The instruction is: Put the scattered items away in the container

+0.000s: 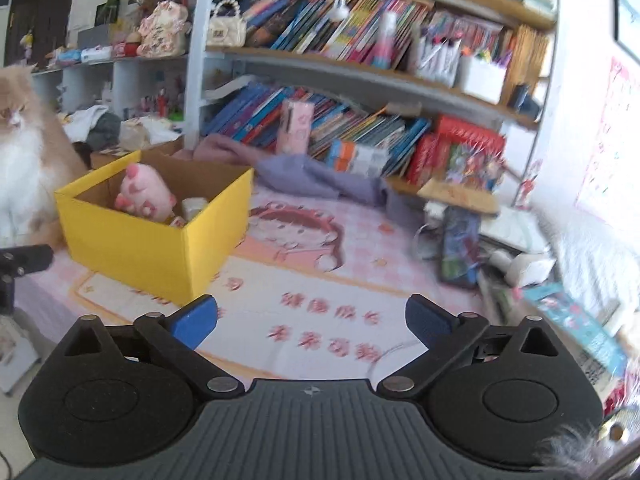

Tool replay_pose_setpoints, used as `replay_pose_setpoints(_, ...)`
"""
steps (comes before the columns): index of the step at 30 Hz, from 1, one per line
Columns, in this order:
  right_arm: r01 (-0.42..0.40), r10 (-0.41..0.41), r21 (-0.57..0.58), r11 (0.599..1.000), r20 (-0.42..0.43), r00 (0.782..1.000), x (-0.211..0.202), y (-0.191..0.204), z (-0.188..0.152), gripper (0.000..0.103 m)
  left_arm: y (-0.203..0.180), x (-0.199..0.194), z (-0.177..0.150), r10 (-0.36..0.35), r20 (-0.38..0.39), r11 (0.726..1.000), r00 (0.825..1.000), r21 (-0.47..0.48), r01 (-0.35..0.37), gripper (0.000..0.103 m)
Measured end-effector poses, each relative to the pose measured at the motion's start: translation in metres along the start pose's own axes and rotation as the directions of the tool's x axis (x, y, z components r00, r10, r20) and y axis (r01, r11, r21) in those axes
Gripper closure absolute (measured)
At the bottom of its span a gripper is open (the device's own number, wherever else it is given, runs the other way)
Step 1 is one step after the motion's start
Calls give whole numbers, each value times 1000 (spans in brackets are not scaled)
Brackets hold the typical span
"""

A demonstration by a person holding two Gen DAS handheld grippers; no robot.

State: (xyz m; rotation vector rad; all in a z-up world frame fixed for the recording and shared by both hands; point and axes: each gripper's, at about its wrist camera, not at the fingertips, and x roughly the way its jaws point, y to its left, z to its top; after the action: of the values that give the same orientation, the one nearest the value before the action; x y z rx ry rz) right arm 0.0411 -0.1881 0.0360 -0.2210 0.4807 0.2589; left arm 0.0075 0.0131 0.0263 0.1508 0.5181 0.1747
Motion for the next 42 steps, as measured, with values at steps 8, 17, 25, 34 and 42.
replay_pose_setpoints(8,-4,13,113,994,-83,996,-3,-4,-30,0,-31,6,-19,-25,-84,999,996,-28,23,0)
replay_pose_setpoints(17,-28,36,90,996,-93,995,-10,-3,-34,0,-43,-5,-19,-31,-71,1000,997,0,31,0)
replay_pose_setpoints(25,-54,62,78,996,-103,993,-15,1,-38,0,-41,-10,-21,-36,-84,999,996,-13,35,0)
replay_pose_setpoints(34,-118,124,43,992,-174,977,-13,16,-46,0,-42,-7,-33,-79,-161,997,984,-27,76,0)
replay_pose_setpoints(42,-122,131,65,990,-174,976,-15,15,-47,0,-35,-5,-39,-69,-198,997,978,-58,58,0)
